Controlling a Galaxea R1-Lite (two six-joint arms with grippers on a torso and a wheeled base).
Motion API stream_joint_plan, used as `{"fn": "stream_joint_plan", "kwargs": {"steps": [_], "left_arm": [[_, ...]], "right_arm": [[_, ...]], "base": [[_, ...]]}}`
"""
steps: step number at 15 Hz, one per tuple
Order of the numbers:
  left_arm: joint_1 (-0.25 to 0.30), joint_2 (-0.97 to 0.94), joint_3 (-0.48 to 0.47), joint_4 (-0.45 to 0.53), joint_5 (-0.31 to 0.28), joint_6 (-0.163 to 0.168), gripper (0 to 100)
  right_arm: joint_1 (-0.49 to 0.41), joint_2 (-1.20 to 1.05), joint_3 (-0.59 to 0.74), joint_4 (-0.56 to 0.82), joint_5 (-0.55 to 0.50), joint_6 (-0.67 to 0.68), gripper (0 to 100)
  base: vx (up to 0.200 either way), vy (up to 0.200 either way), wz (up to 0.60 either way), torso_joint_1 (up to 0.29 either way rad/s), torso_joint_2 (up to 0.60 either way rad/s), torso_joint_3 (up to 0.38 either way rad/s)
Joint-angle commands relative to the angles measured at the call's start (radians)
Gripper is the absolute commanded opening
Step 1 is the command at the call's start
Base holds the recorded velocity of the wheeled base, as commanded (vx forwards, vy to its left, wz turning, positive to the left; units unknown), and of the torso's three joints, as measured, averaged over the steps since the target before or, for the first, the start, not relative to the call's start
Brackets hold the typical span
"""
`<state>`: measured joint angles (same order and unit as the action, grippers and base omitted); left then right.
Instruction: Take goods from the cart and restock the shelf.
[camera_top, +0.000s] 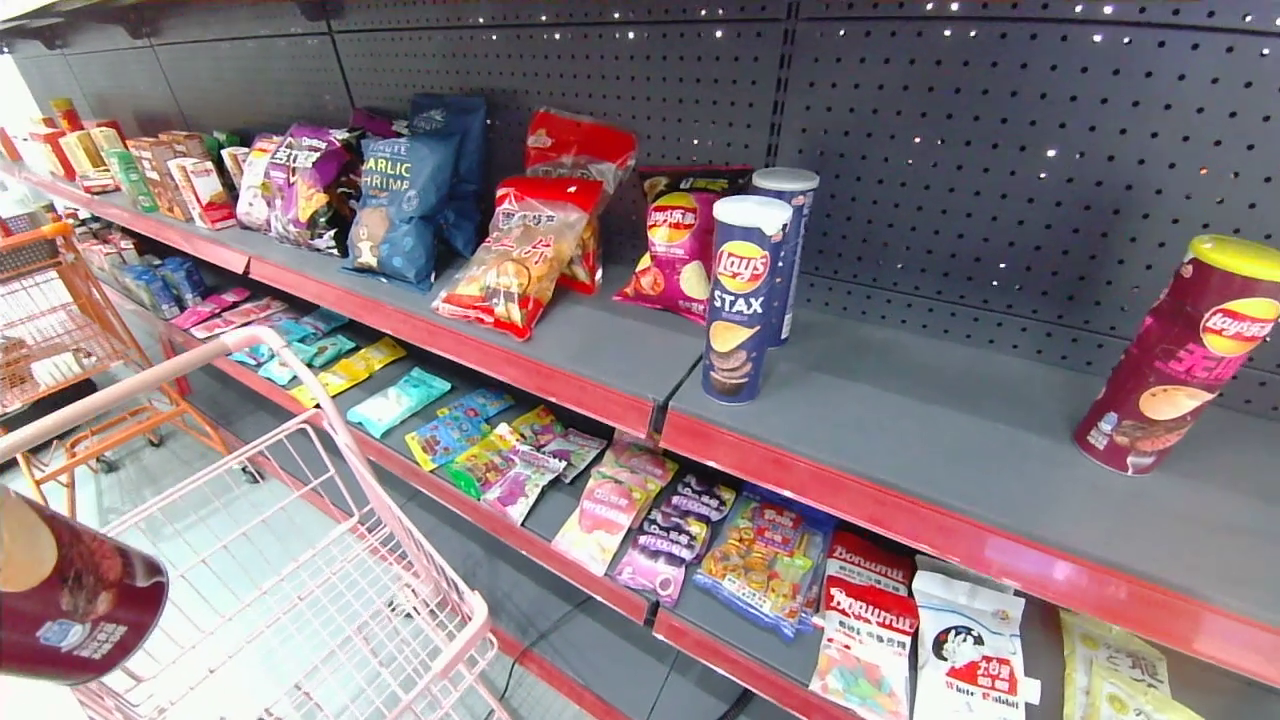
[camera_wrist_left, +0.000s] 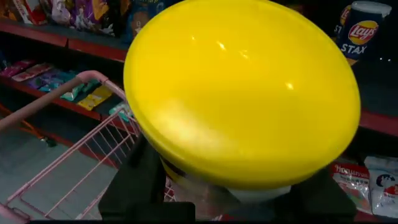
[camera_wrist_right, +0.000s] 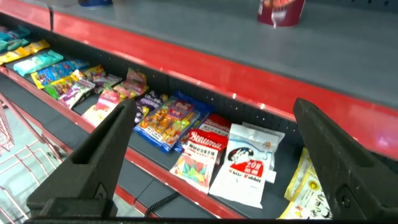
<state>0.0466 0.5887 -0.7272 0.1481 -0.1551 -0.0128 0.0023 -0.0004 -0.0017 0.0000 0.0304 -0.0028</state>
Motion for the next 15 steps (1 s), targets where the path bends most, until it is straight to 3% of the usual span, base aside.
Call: {"fn": "stream_joint_plan", "kwargs": {"steps": [1,5,9,10,12,15], "left_arm": [[-0.001,-0.032,0.035,-0.001,-0.001,0.002,0],[-0.001,-0.052,0.089,-0.002,-0.001,0.033,0],[0.001,-0.087,0.219,-0.041,0.022,0.109,0],[0.001,-0.092,0.239,-0.059,0.040,0.112,0],[0.001,-0.096,0.293,-0.122,0.068,0.128,0],[-0.001,-0.096,0.292,-0.124,0.066,0.129,0]], "right_arm": [[0.001,0.000,0.000,0.000,0.000,0.000,100],[0.001,0.000,0.000,0.000,0.000,0.003,100],[0.001,0.000,0.000,0.000,0.000,0.003,100],[0.001,0.000,0.000,0.000,0.000,0.003,100],[0.001,0.000,0.000,0.000,0.002,0.004,100],[0.001,0.000,0.000,0.000,0.002,0.004,100]], "base": [[0.000,0.000,0.00,0.183,-0.41,-0.242],[0.000,0.000,0.00,0.166,-0.39,-0.222],[0.000,0.000,0.00,0.138,-0.32,-0.177],[0.000,0.000,0.00,0.036,-0.06,-0.032],[0.000,0.000,-0.60,0.017,-0.03,-0.019],[0.000,0.000,-0.60,0.009,-0.01,-0.002]]}}
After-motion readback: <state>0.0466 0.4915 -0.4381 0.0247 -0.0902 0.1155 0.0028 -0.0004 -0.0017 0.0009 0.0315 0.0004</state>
